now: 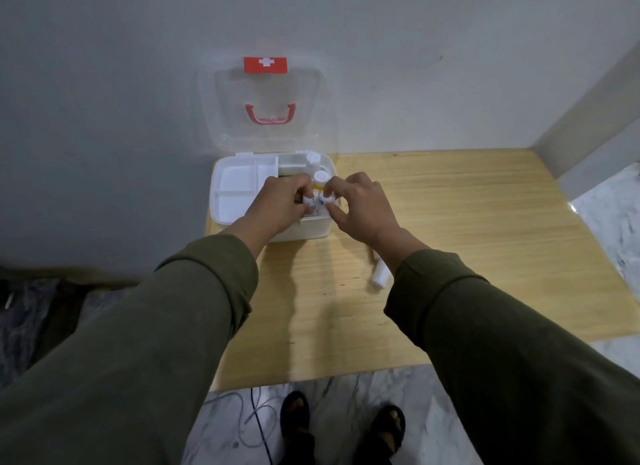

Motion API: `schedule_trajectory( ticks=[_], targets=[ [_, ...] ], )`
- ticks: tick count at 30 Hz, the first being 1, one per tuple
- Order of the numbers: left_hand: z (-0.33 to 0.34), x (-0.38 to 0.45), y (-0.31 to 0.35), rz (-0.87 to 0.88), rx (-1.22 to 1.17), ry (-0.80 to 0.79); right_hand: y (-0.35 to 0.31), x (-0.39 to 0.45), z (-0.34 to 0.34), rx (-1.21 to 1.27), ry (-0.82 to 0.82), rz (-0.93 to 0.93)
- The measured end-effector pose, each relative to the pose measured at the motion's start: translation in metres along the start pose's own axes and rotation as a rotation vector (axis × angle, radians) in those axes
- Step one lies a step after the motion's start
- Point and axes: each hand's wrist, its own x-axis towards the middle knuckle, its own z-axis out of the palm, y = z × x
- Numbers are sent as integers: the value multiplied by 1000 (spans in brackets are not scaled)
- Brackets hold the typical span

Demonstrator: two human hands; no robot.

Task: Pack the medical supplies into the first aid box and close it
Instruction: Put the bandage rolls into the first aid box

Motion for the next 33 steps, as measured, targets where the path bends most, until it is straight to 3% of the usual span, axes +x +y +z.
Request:
schedule_trajectory(
  ticks=[5,11,20,33],
  targets=[
    [0,1,-5,10,-8,-4,0,2,-5,-104,-48,-45],
    [3,-1,-6,57,-21,4,-4,3,-3,-138,31,-80],
    [-6,-5,-1,37,-77,-5,1,-5,-12,-14,80,2],
    [-15,-15,52,148,-19,225,38,-38,-77,-32,41,81]
  ],
)
